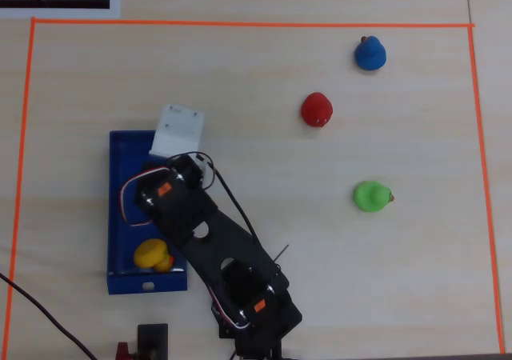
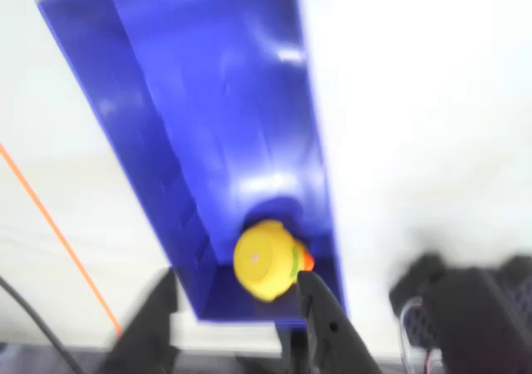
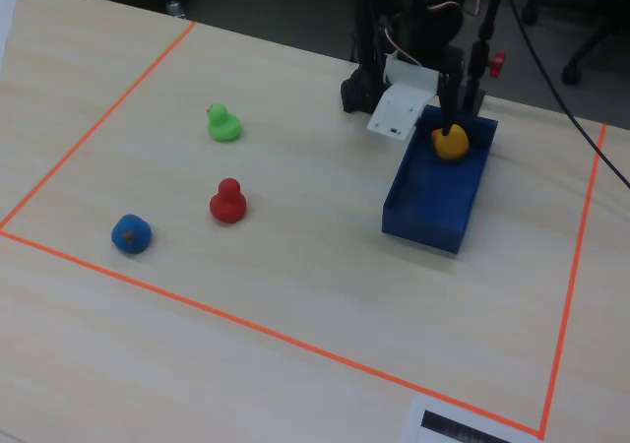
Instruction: Grasp yellow duck and put it into box.
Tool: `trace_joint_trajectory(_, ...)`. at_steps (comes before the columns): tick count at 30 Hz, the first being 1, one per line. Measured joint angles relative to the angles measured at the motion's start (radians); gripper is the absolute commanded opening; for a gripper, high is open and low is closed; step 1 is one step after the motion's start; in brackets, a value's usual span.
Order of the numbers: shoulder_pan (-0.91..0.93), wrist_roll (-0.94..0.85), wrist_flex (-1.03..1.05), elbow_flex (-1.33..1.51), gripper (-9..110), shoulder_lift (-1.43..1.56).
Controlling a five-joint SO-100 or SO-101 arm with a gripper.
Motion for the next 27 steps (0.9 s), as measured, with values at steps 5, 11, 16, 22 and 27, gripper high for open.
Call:
trace_joint_trajectory(5, 0.259, -0.218, -0.250, 0.360, 0, 0.314)
trace_joint_trajectory(11, 0.514, -0.407, -0.529, 0.900, 0, 0.758)
trace_joint_trajectory(16, 0.635, -0.514, -0.563, 1.241, 0, 1.109)
trace_joint_trajectory(22, 0.663, -0.600, -0.403, 1.347, 0, 1.247)
trace_joint_trajectory(27, 0.683, -0.586, -0.288, 1.347, 1, 1.250)
